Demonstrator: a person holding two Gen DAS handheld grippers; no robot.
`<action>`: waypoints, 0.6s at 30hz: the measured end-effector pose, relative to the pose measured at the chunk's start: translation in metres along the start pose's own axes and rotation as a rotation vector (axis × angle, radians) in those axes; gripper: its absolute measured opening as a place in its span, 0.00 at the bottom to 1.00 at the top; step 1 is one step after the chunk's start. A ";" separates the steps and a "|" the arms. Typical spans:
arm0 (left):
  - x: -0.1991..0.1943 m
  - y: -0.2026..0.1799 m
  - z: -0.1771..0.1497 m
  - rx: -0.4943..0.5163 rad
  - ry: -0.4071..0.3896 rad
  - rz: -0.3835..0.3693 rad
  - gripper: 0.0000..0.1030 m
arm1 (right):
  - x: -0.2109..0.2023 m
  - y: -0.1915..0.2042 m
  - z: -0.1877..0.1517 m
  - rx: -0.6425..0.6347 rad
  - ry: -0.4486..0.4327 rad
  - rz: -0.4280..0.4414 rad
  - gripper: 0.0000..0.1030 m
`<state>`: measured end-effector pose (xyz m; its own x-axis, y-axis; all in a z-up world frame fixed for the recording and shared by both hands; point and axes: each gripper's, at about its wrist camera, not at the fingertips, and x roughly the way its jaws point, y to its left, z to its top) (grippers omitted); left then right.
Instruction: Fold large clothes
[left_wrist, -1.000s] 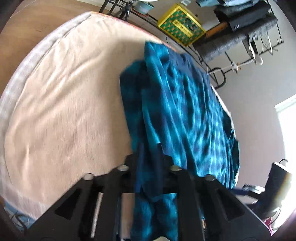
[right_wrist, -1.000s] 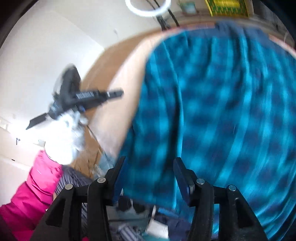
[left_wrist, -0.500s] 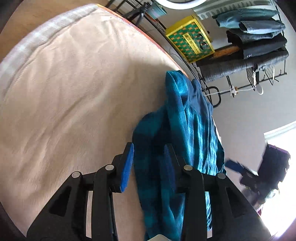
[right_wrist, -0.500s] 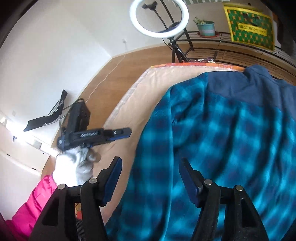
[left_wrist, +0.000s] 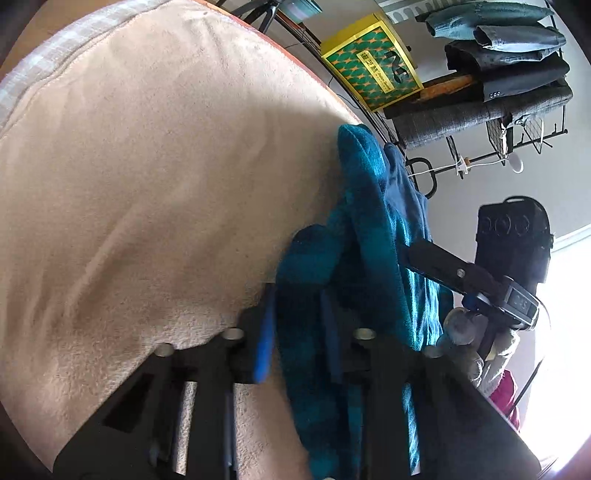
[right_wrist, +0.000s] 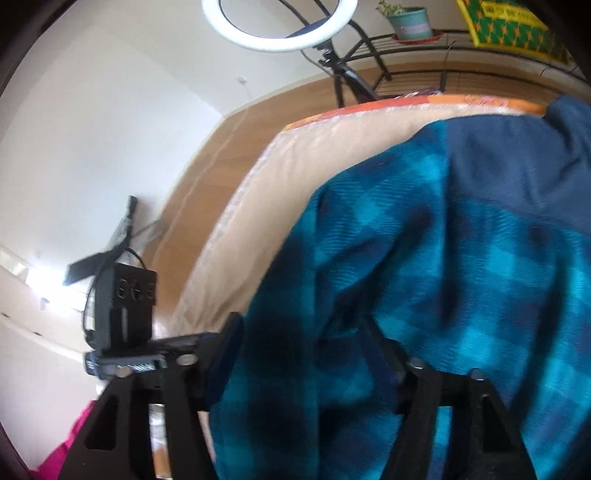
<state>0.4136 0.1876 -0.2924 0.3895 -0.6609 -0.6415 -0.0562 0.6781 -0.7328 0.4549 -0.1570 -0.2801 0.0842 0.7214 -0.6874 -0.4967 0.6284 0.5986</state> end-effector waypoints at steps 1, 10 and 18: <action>0.001 -0.001 0.000 0.001 -0.003 0.003 0.12 | 0.004 0.001 0.002 -0.009 0.007 0.007 0.35; -0.005 -0.010 -0.009 0.047 -0.056 0.074 0.06 | -0.021 0.014 -0.003 -0.036 -0.054 -0.041 0.03; -0.004 -0.005 -0.011 0.033 -0.074 0.134 0.06 | -0.041 -0.048 -0.028 0.107 -0.108 -0.247 0.02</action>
<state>0.4023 0.1834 -0.2882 0.4476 -0.5387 -0.7138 -0.0822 0.7700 -0.6327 0.4510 -0.2254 -0.2921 0.2853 0.5662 -0.7734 -0.3566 0.8117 0.4626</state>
